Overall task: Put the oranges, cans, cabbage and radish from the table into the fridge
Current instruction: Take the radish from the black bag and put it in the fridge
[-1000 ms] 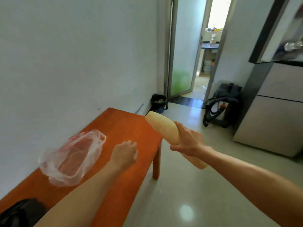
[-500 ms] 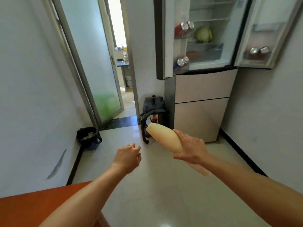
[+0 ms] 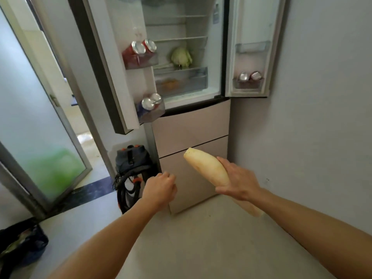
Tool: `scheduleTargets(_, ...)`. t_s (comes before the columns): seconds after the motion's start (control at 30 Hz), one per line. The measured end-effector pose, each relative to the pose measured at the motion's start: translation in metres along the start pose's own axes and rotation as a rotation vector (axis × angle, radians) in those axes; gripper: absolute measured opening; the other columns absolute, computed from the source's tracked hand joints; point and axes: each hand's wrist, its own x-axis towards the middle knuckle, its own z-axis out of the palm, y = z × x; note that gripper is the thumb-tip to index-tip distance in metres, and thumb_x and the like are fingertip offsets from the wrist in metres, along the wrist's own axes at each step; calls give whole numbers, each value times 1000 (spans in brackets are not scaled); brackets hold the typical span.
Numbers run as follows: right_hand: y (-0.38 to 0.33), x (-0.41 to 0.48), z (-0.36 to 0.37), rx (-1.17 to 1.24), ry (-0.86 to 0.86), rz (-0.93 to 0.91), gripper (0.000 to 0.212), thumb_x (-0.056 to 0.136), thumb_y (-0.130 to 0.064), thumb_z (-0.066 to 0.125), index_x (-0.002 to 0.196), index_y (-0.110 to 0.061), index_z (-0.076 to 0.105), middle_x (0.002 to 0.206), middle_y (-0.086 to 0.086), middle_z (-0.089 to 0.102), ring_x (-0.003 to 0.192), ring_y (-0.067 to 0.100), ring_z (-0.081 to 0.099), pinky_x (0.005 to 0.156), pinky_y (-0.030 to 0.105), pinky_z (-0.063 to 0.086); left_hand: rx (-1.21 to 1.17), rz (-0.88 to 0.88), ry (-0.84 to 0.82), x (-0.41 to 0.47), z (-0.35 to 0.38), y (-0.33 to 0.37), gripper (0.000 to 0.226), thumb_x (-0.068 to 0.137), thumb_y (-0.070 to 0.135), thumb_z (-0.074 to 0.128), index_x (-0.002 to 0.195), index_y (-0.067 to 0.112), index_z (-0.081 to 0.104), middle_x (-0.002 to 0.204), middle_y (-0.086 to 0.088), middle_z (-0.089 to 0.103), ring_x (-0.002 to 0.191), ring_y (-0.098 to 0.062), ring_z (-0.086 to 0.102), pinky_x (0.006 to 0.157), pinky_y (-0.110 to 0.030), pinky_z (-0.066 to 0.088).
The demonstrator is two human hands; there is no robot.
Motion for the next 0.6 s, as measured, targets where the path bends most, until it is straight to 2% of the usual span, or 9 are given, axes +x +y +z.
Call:
scheduleTargets(0.1,40,68,-12,7,6,12,101,63,-64,61,147,-39,10,121,1,59,99,25,61,82,36,49,0,3,8,77,7,5,23,95,31,43,98,14,59,95,-4,61,83,-24,59,58,-30,35)
scheduleTargets(0.27,86,179,-38,27,67,-10,103,63,-66,63,148,-39,10,125,-1,57,99,23,60,82,38,51,-29,-57,52,186,11,1,26,93,33,43,103,16,60,97,-3,62,85,-24,60,64,-35,48)
scheduleTargets(0.47,116,298,-50,36,120,-71,102,62,-66,63,146,-43,11,116,0,63,98,23,61,82,39,49,11,-116,86,303,20,-26,27,95,33,42,109,17,59,104,-1,61,92,-22,59,66,-32,40)
scheduleTargets(0.6,125,385,-57,-27,151,-128,99,63,-63,66,145,-40,14,113,0,61,91,21,59,76,35,46,28,-166,161,393,25,-60,27,95,33,43,108,16,59,103,-2,60,90,-22,60,64,-32,41)
